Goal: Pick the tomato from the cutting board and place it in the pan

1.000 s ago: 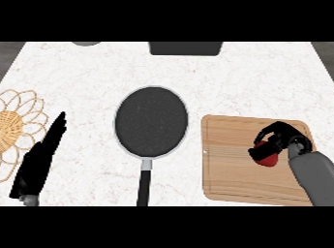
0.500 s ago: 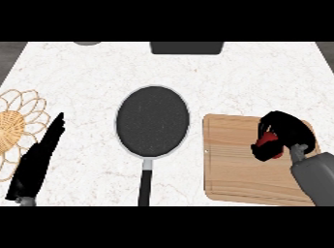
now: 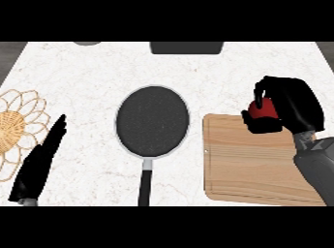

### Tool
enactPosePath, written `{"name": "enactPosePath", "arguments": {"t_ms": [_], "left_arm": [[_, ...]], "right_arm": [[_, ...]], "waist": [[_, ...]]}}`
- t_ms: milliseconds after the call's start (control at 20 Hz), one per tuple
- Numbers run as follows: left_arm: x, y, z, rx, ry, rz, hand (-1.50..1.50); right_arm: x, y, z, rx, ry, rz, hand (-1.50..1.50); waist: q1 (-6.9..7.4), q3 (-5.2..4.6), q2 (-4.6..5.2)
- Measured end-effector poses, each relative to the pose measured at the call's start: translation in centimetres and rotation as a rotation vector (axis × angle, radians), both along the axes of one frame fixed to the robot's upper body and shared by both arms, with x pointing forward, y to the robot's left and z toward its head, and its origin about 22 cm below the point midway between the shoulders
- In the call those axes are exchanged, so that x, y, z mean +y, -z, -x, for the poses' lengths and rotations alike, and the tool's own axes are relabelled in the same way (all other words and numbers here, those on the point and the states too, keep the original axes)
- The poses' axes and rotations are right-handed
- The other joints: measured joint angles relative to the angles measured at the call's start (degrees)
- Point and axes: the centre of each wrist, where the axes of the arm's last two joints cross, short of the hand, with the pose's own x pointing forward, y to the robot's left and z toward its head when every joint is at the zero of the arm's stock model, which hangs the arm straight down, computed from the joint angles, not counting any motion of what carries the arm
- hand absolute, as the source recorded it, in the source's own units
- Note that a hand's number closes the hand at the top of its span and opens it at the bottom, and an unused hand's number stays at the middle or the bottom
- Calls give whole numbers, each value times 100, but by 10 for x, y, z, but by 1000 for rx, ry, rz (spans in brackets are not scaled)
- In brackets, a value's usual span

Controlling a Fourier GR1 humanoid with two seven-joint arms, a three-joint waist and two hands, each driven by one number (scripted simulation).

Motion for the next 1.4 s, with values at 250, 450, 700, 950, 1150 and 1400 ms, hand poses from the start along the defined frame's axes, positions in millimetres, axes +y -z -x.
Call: {"name": "enactPosePath", "arguments": {"t_ms": [250, 450, 700, 950, 1150, 1400], "left_arm": [[2, -6, -2, -5, 6, 1, 0], [-5, -5, 2, -4, 12, 2, 0], [-3, -2, -9, -3, 14, 4, 0], [-11, 1, -14, -6, 27, 6, 0], [-16, -2, -17, -12, 50, 1, 0], [-18, -7, -23, -23, 78, -1, 0]], "right_arm": [[44, -18, -11, -105, -91, -71, 150], [81, -22, -25, -92, -144, -150, 150], [133, -22, -44, -39, -189, -226, 150], [168, -6, -66, 42, -204, -284, 150], [185, 12, -77, 101, -195, -265, 150], [192, 39, -81, 177, -206, -164, 150]], "waist": [[46, -2, 13], [74, -1, 22], [79, -3, 36], [184, -3, 66], [300, -3, 93], [507, -3, 143]]}}
